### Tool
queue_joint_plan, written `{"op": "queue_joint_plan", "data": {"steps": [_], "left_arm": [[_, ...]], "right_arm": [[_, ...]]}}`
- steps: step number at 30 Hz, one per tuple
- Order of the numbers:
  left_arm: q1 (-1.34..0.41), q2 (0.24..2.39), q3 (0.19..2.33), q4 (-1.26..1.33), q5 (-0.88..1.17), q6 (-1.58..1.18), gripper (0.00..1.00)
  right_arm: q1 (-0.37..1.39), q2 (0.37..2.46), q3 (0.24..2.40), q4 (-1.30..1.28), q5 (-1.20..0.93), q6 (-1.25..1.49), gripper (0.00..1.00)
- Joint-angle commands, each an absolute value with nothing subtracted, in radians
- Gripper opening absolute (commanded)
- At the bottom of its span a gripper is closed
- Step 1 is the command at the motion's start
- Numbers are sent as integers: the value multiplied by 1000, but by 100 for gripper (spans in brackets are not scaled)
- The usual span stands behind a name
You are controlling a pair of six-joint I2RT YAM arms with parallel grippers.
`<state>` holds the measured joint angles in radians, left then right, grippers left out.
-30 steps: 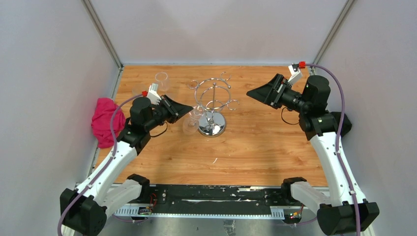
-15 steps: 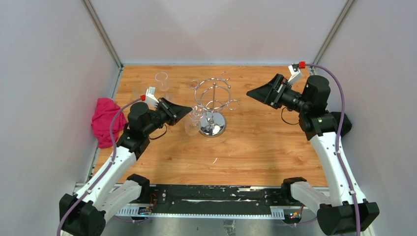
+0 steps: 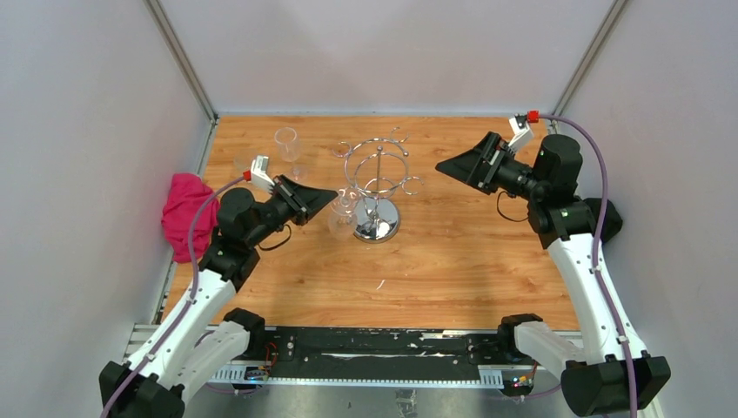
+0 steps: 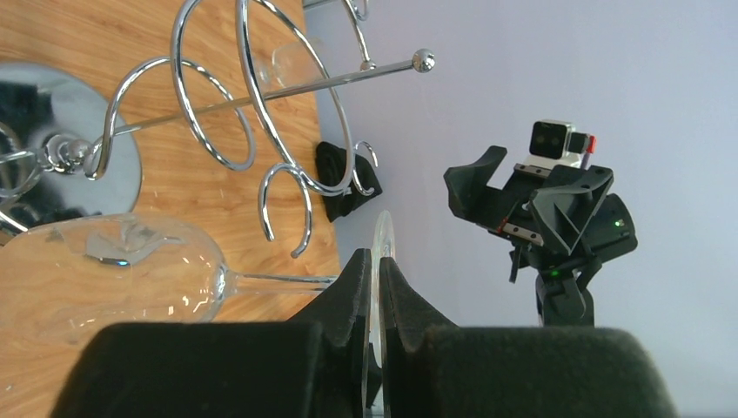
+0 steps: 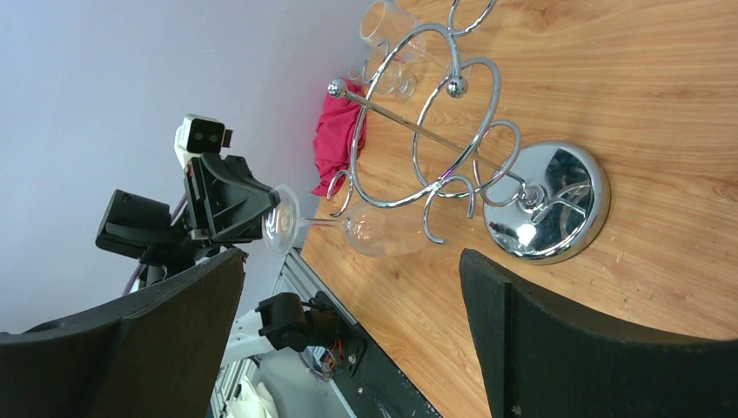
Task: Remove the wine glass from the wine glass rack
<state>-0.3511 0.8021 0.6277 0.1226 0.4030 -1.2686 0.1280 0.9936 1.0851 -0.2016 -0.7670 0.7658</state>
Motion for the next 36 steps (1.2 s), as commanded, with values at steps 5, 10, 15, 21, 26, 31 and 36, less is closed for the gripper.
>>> {"op": "queue_joint_plan", "data": {"steps": [5, 10, 15, 21, 26, 31, 36], "left_arm": [[-360, 691, 713, -48, 404, -1223, 0], [-366, 639, 778, -106, 429, -1236, 0], [-382, 638, 952, -166, 439, -1208, 0], [-398, 748, 1173, -89, 470, -1179, 0], [-464, 895, 1301, 25, 507, -1129, 0], [-511, 1036, 1404, 266, 597, -1172, 0], [-511, 1130, 1462, 611, 696, -1324, 0]], "right_arm": [[115, 997, 1063, -177, -788, 789, 99], [118, 990, 1043, -153, -804, 807, 99], [117, 989, 1007, -93, -835, 835, 99], [117, 964, 1013, -11, -882, 864, 99], [117, 959, 1007, 221, -963, 962, 98], [117, 1011, 986, 609, -1027, 1174, 96], [115, 1125, 992, 1098, -1027, 1459, 96]]}}
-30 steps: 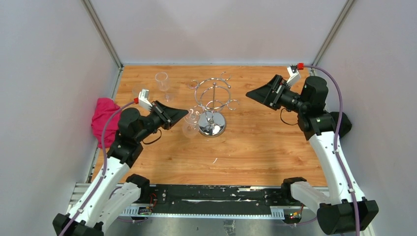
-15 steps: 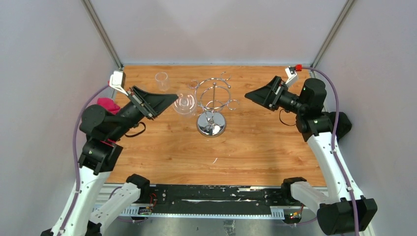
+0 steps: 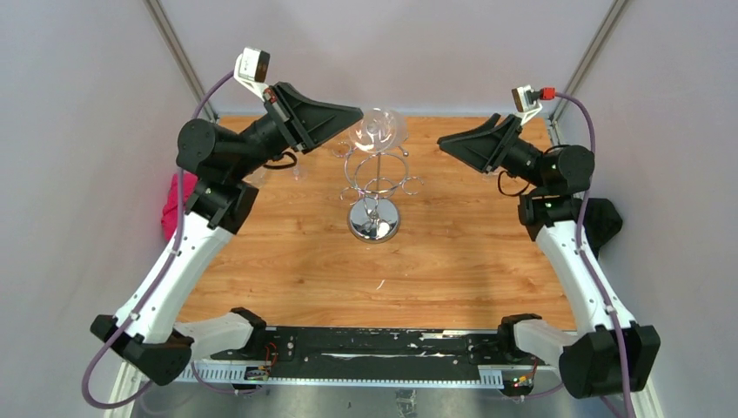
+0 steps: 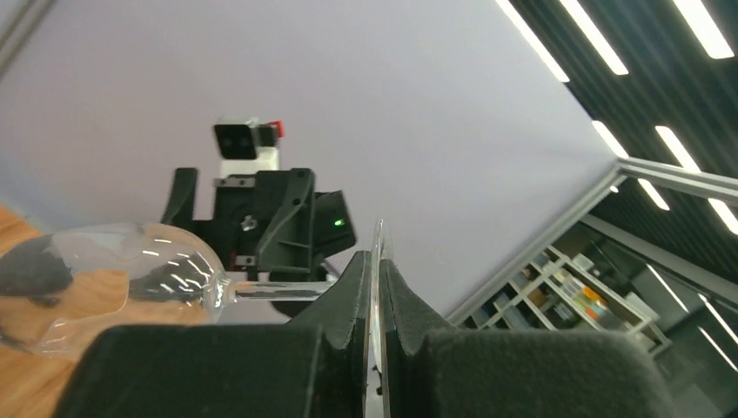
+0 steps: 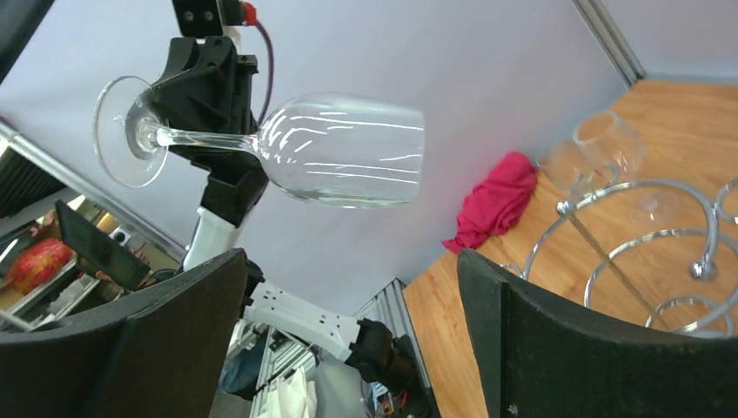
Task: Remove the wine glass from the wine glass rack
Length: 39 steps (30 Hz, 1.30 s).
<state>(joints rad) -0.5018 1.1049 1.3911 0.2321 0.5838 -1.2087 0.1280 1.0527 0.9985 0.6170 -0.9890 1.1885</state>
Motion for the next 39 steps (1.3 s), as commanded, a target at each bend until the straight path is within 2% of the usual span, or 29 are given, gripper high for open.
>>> {"op": "queue_joint_plan", "data": {"steps": [1, 5, 12, 25, 39], "left_arm": [[-511, 1144, 1463, 691, 711, -1364, 0], [-511, 1226, 1496, 1077, 749, -1603, 0], [-462, 1343, 1548, 1529, 744, -1902, 0], [-405, 1387, 1484, 1560, 738, -1904, 0], [-405, 1385, 1459, 1559, 731, -1895, 0]], "right_arm": [[115, 1155, 1002, 1202, -1019, 1517, 95], [113, 1290, 1041, 1588, -958, 1763, 94], [114, 1296, 1077, 1597, -946, 1698, 90], [122, 1249, 1207, 1597, -907, 1725, 88], [219, 1372, 1328, 1596, -888, 1762, 86]]}}
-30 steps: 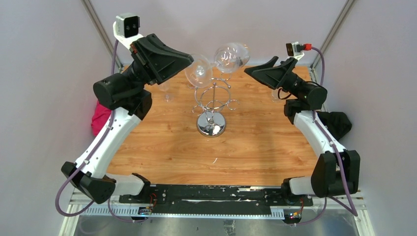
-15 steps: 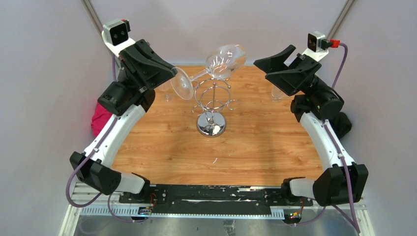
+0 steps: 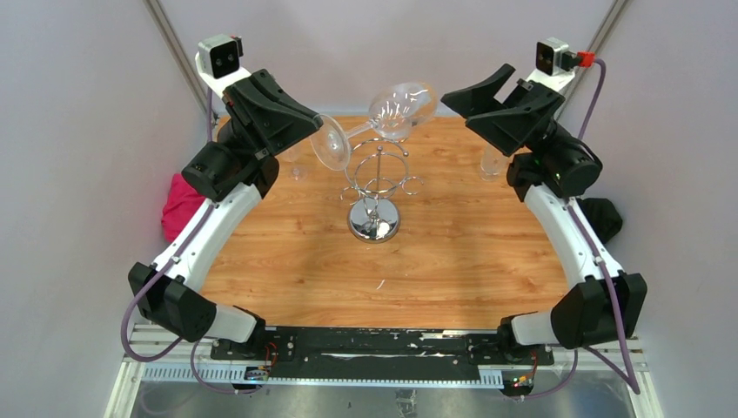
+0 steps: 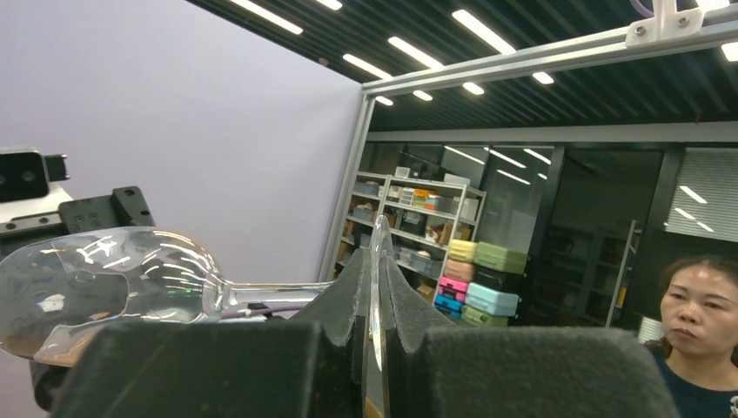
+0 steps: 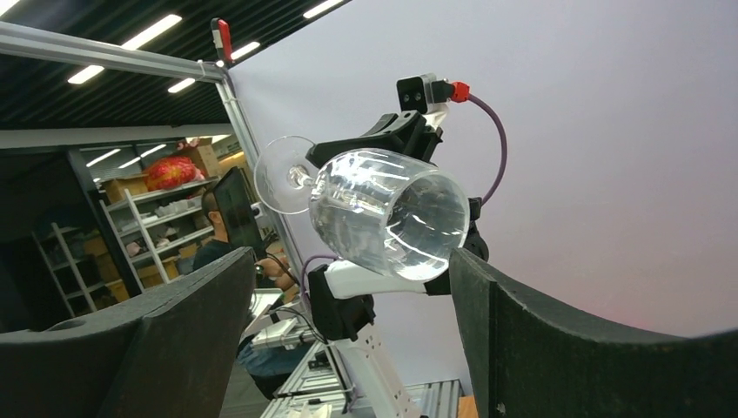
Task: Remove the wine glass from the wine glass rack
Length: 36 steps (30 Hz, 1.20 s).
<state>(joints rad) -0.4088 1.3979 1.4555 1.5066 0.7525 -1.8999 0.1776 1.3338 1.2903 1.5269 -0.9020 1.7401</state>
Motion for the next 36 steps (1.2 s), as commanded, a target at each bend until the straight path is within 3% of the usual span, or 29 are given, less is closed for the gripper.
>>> {"op": "queue_joint_plan", "data": {"steps": [1, 15, 22, 24, 28, 32, 36], "left_arm": [[-405, 1384, 1458, 1559, 732, -1893, 0], [-405, 1396, 1424, 1559, 737, -1875, 0], [-407, 1447, 1476, 1559, 756, -1874, 0], [-407, 1471, 1500, 1559, 763, -1883, 0], [-407, 1503, 1512, 1560, 767, -1895, 0], [-407, 1505, 1502, 1560, 771, -1894, 0], [-407, 1494, 1500, 1559, 779, -1888, 0]], "right_arm": [[232, 1385, 1336, 1596, -887, 1764, 86], [392, 1419, 1439, 1597, -882, 1770, 81], [482, 1463, 1503, 1597, -920, 1779, 68], [502, 1478, 1518, 1597, -919, 1778, 62], [521, 1486, 1537, 1596, -918, 1772, 36], [521, 1474, 1515, 1592, -914, 1766, 27], [522, 1464, 1496, 1575, -912, 1758, 0]]}}
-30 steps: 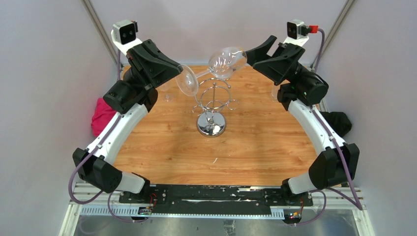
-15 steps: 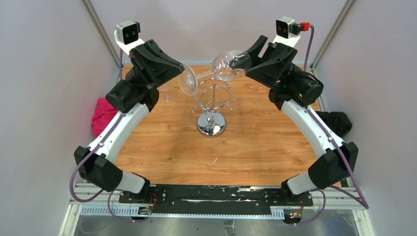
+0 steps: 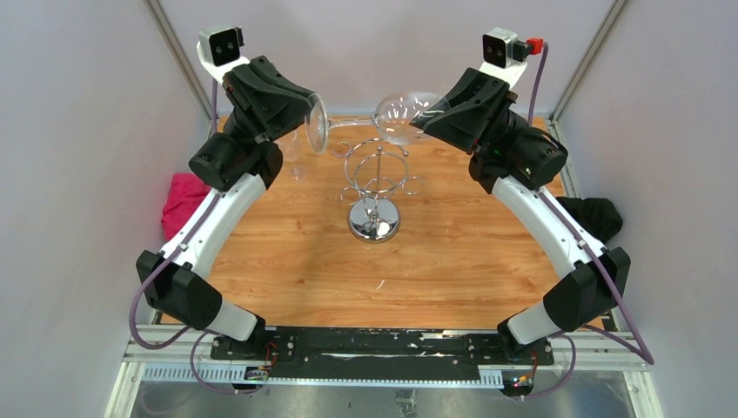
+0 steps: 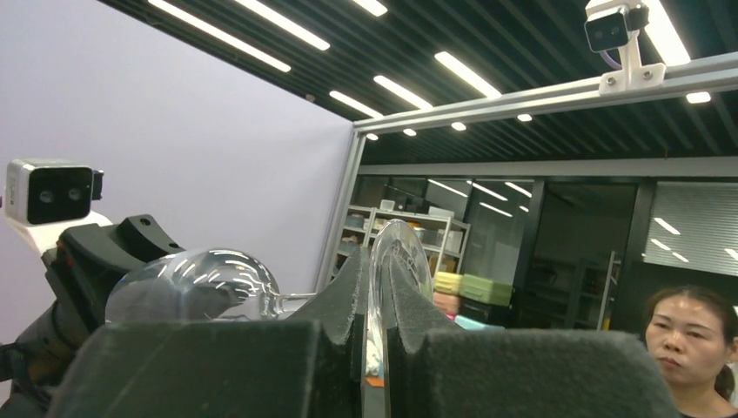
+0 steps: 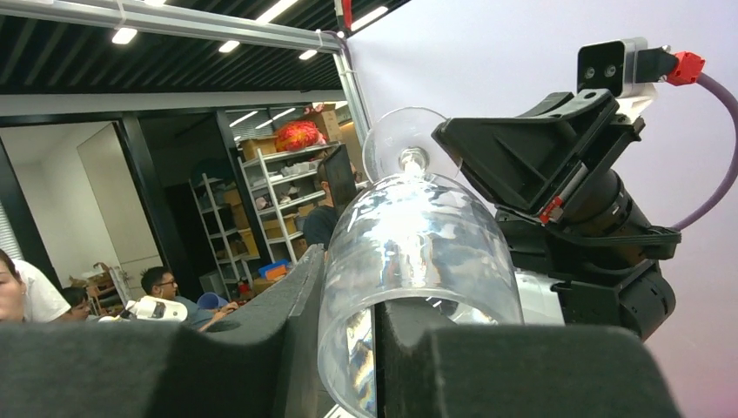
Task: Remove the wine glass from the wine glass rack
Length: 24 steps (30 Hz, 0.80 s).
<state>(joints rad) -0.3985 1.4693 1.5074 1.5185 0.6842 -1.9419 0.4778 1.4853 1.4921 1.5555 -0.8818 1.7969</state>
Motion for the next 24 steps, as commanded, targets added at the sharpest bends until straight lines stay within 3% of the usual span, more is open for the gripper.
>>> {"op": "queue_joint_plan", "data": {"steps": [1, 3, 6, 8, 15, 16, 17, 18, 21, 24], "left_arm": [[-407, 1493, 1502, 1559, 780, -1888, 4], [-407, 1485, 1499, 1559, 787, -1885, 17], [-407, 1475, 1485, 1559, 798, -1870, 44], [-404, 1473, 1479, 1559, 804, -1866, 54], [-367, 1488, 1492, 1554, 800, -1867, 66], [-362, 1491, 1494, 1546, 802, -1863, 74], [-357, 1491, 1497, 1521, 809, -1849, 92], [-355, 1489, 1498, 1481, 825, -1819, 99], [-350, 1456, 1469, 1246, 853, -1661, 100], [-350, 1397, 1473, 788, 837, -1359, 100]], "right_arm": [[522, 1463, 1493, 1574, -911, 1758, 0], [522, 1457, 1490, 1575, -914, 1756, 0], [521, 1432, 1473, 1581, -910, 1747, 0], [522, 1401, 1461, 1578, -916, 1732, 0], [520, 1192, 1371, 1331, -996, 1495, 0], [519, 1149, 1360, 1247, -1014, 1424, 0], [520, 1107, 1352, 1133, -1028, 1338, 0], [518, 1058, 1352, 1003, -1035, 1227, 0], [519, 921, 1431, 394, -981, 822, 0], [518, 879, 1586, -94, -813, 495, 0]]}}
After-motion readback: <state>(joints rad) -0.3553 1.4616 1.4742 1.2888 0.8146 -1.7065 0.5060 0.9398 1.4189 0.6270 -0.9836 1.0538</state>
